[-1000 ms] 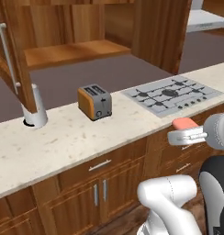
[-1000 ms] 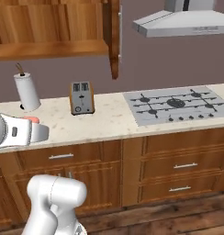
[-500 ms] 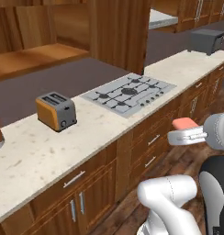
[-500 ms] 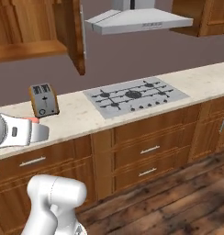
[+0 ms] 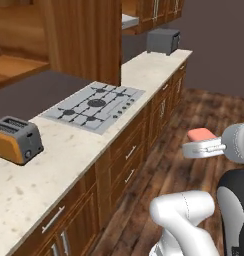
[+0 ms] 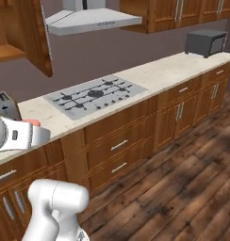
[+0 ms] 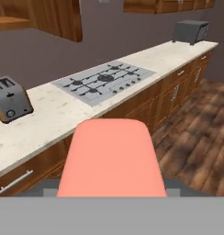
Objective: Locate and retrieve the bar soap and bar soap from the cabinet. Place them next to the sink.
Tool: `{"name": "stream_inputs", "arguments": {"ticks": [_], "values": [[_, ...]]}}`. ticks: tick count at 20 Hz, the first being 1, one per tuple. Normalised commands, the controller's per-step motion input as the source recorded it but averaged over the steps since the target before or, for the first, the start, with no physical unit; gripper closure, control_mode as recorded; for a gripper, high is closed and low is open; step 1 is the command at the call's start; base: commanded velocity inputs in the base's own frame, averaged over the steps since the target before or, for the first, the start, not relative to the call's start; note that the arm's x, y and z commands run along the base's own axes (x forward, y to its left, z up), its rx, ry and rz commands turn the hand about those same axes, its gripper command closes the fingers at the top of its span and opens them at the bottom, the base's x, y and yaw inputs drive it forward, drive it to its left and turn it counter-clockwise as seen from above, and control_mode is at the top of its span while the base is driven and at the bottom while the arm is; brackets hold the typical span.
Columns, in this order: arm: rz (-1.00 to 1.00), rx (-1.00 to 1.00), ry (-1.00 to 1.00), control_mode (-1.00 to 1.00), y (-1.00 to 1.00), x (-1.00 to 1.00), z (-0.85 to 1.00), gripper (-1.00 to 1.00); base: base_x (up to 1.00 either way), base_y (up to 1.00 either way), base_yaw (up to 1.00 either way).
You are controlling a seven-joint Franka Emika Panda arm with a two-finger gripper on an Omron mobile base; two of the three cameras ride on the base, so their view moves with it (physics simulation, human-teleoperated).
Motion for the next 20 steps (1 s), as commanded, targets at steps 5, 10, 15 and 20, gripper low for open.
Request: {"name": "stream_inputs", "arguments": {"ticks": [5,10,15,20], "values": [[0.0,0.0,0.0,1.0,0.0,0.0,0.0,1.0,0.0,0.0,-0.48],[0.0,0.0,0.0,1.0,0.0,0.0,0.0,1.0,0.0,0.0,-0.48],[0.0,0.0,0.0,1.0,0.0,0.0,0.0,1.0,0.0,0.0,-0.48],[0.0,0.0,0.0,1.0,0.0,0.0,0.0,1.0,0.0,0.0,-0.48]]}}
